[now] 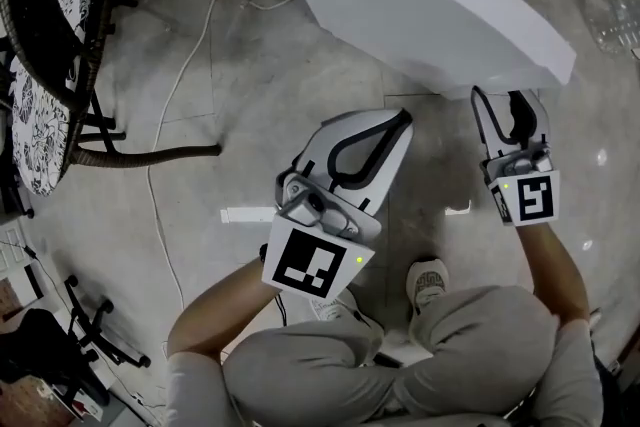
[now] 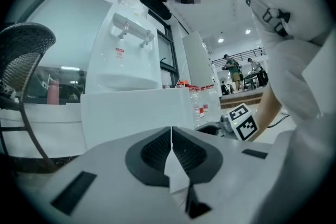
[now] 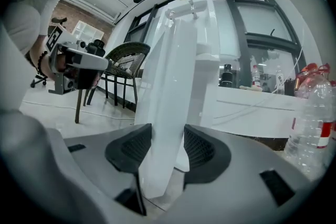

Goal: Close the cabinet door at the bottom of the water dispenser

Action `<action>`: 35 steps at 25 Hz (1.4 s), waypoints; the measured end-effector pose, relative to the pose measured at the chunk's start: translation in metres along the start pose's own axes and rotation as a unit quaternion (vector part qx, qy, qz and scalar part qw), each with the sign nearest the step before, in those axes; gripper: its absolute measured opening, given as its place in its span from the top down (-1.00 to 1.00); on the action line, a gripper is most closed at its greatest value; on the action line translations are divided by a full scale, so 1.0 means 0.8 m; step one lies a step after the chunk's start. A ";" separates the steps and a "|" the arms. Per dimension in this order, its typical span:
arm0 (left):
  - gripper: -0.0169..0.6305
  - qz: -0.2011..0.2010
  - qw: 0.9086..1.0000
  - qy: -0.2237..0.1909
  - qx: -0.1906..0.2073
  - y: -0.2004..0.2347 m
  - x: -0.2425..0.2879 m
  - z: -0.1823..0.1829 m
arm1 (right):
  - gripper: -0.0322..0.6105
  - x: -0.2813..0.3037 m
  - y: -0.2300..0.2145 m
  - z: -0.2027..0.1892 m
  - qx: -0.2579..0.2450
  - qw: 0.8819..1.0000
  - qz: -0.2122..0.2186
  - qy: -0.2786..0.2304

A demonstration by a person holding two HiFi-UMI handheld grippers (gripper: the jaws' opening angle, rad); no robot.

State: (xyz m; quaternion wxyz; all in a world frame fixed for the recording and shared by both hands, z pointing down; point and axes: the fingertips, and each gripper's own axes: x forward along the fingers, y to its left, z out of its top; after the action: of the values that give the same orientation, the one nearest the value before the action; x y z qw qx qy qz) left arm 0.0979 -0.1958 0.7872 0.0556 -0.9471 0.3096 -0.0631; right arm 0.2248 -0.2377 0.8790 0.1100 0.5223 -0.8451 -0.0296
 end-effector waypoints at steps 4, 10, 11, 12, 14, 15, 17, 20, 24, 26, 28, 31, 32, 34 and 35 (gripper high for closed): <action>0.92 0.015 1.000 0.013 0.003 0.006 0.041 -0.015 | 0.45 0.004 -0.024 0.004 -0.003 0.999 -0.039 -0.010; 0.92 -0.008 0.999 0.017 0.026 -0.002 0.091 -0.024 | 0.54 0.023 -0.054 0.000 0.014 0.998 -0.060 -0.018; 0.92 -0.009 1.000 0.015 0.025 -0.002 0.097 -0.022 | 0.54 0.025 -0.058 0.000 0.015 0.998 -0.062 -0.019; 0.92 -0.009 1.000 0.012 0.026 -0.003 0.102 -0.019 | 0.55 0.027 -0.062 0.000 0.015 0.998 -0.064 -0.019; 0.92 -0.009 1.000 0.006 0.025 -0.004 0.113 -0.014 | 0.56 0.032 -0.070 0.001 0.016 0.997 -0.068 -0.020; 0.92 -0.008 1.000 0.003 0.022 -0.005 0.118 -0.012 | 0.56 0.034 -0.074 0.002 0.017 0.997 -0.071 -0.020; 0.92 -0.008 1.000 -0.003 0.020 -0.007 0.126 -0.009 | 0.57 0.039 -0.083 0.001 0.020 0.997 -0.077 -0.021; 0.92 -0.009 1.000 -0.011 0.026 -0.006 0.130 -0.001 | 0.58 0.053 -0.094 -0.001 0.023 0.996 -0.083 -0.026; 0.92 -0.006 1.000 -0.017 0.023 -0.007 0.130 0.003 | 0.59 0.068 -0.110 -0.002 0.029 0.995 -0.091 -0.024; 0.92 -0.006 0.999 -0.020 0.026 -0.006 0.131 0.006 | 0.59 0.073 -0.118 -0.002 0.033 0.994 -0.096 -0.025; 0.92 -0.002 0.999 -0.021 0.025 -0.001 0.130 0.007 | 0.60 0.077 -0.124 -0.001 0.035 0.994 -0.102 -0.028; 0.92 0.012 1.000 -0.019 0.022 0.011 0.129 0.005 | 0.60 0.084 -0.129 0.001 0.039 0.993 -0.110 -0.030; 0.92 0.015 1.000 -0.017 0.021 0.014 0.129 0.004 | 0.60 0.085 -0.130 0.001 0.040 0.993 -0.111 -0.030; 0.92 0.019 1.000 -0.014 0.021 0.019 0.130 0.001 | 0.61 0.090 -0.133 0.001 0.038 0.992 -0.113 -0.029; 0.92 0.020 0.999 -0.012 0.022 0.021 0.130 0.000 | 0.61 0.093 -0.134 0.001 0.038 0.992 -0.113 -0.028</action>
State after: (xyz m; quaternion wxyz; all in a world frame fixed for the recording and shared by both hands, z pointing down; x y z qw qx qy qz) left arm 0.1715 -0.2705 0.7933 0.0815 -0.9400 0.3262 -0.0572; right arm 0.2866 -0.3522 0.8716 0.0623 0.6172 -0.7840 -0.0245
